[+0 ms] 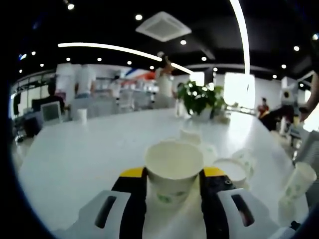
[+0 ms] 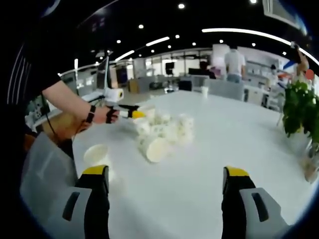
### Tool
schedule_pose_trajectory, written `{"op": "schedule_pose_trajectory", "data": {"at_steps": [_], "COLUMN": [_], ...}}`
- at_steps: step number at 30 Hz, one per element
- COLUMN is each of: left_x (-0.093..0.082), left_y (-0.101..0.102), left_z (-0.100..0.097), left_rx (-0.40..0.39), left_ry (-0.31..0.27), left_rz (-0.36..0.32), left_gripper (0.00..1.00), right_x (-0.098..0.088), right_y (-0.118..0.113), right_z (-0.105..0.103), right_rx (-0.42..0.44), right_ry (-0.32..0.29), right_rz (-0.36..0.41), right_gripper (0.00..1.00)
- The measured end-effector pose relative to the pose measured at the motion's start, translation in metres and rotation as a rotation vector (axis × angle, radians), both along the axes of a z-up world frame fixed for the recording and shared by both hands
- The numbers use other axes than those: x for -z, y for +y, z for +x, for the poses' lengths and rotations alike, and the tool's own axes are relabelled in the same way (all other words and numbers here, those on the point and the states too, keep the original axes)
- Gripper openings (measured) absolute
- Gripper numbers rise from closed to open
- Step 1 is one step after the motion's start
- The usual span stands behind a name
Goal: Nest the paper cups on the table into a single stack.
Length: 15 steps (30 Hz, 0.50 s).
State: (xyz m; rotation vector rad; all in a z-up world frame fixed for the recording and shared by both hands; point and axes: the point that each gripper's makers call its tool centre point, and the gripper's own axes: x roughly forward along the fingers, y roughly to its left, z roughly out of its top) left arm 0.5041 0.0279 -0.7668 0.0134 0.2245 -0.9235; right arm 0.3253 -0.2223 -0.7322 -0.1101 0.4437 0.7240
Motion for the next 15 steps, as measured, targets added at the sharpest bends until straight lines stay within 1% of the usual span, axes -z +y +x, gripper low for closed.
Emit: {"op": "schedule_pose_trajectory", "data": {"at_steps": [2, 3, 8, 13, 15], "left_x": [-0.007, -0.008, -0.025, -0.044, -0.054], "left_y": [0.002, 0.002, 0.007, 0.008, 0.006], "left_z": [-0.002, -0.002, -0.008, -0.018, -0.025], "left_rx": [0.000, -0.001, -0.012, 0.005, 0.013], "left_ry": [-0.012, -0.012, -0.016, -0.035, -0.041], "left_rz": [-0.003, -0.003, -0.023, -0.024, -0.026], "left_gripper": [0.40, 0.40, 0.40, 0.39, 0.39], "right_x": [-0.001, -0.003, -0.008, -0.013, -0.015], "right_y": [0.001, 0.001, 0.003, 0.008, 0.011], "right_z": [0.000, -0.001, -0.003, -0.004, -0.004], "right_rx": [0.000, 0.000, -0.001, 0.001, -0.003], "right_ry": [-0.003, -0.007, -0.020, -0.032, -0.042], "right_rz": [0.000, 0.003, 0.006, 0.013, 0.014], "right_gripper": [0.93, 0.93, 0.93, 0.92, 0.92]}}
